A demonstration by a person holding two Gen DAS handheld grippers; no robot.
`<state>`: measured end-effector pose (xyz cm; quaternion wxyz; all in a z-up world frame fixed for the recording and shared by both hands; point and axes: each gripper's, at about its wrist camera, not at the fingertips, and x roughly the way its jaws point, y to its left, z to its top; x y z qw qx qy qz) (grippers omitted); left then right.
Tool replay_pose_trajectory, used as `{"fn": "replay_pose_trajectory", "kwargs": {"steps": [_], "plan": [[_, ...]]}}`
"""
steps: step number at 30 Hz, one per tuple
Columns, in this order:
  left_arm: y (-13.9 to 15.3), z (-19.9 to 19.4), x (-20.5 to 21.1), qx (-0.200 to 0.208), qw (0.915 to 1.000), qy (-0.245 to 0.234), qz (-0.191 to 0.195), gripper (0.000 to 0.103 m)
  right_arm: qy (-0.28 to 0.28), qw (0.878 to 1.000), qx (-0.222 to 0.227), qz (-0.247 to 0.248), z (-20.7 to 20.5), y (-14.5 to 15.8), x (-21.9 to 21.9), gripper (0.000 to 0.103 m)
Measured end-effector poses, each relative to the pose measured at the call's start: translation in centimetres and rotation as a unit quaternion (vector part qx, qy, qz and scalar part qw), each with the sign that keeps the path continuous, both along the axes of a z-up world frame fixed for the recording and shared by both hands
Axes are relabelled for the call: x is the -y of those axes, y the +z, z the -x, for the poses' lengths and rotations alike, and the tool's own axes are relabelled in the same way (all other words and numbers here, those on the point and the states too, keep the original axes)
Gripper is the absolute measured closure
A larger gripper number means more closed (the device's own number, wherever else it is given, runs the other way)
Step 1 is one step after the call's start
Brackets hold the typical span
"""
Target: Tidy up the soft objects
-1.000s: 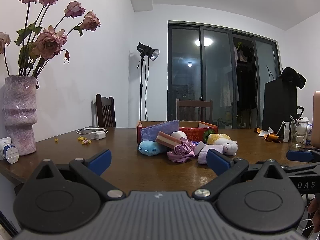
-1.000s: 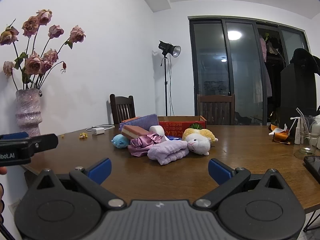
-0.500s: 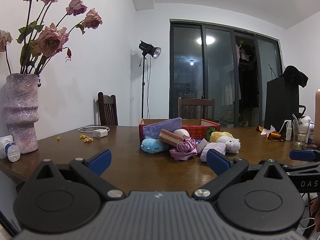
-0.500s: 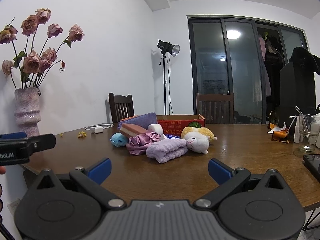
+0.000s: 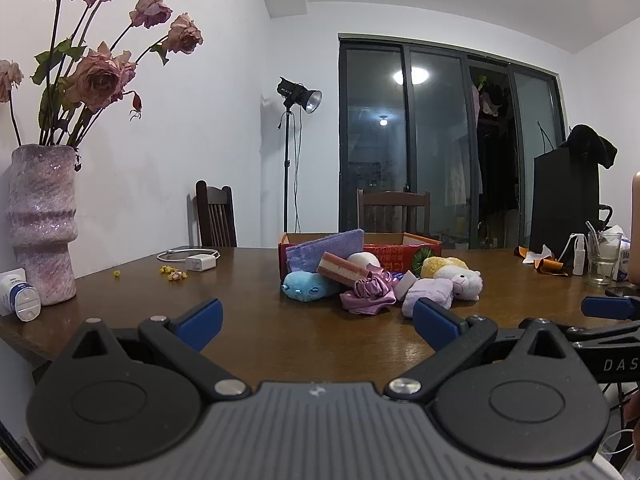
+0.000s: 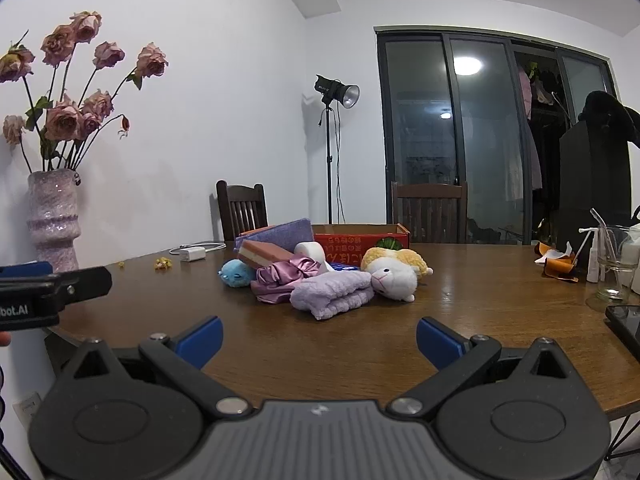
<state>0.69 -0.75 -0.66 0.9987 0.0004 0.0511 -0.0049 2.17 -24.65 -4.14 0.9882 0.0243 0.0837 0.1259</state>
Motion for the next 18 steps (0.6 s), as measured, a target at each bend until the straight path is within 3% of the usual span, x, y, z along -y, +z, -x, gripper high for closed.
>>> {"fn": "replay_pose_trajectory", "kwargs": {"steps": [13, 18], "plan": [[-0.3, -1.4, -0.2, -0.008, 0.9998, 0.011, -0.011, 0.000, 0.008, 1.000, -0.001, 0.001, -0.4, 0.1, -0.2, 0.000], [0.5, -3.2, -0.2, -0.002, 0.9994, 0.025, -0.024, 0.000, 0.016, 1.000, 0.009, 0.011, -2.5, 1.0, -0.2, 0.000]]}}
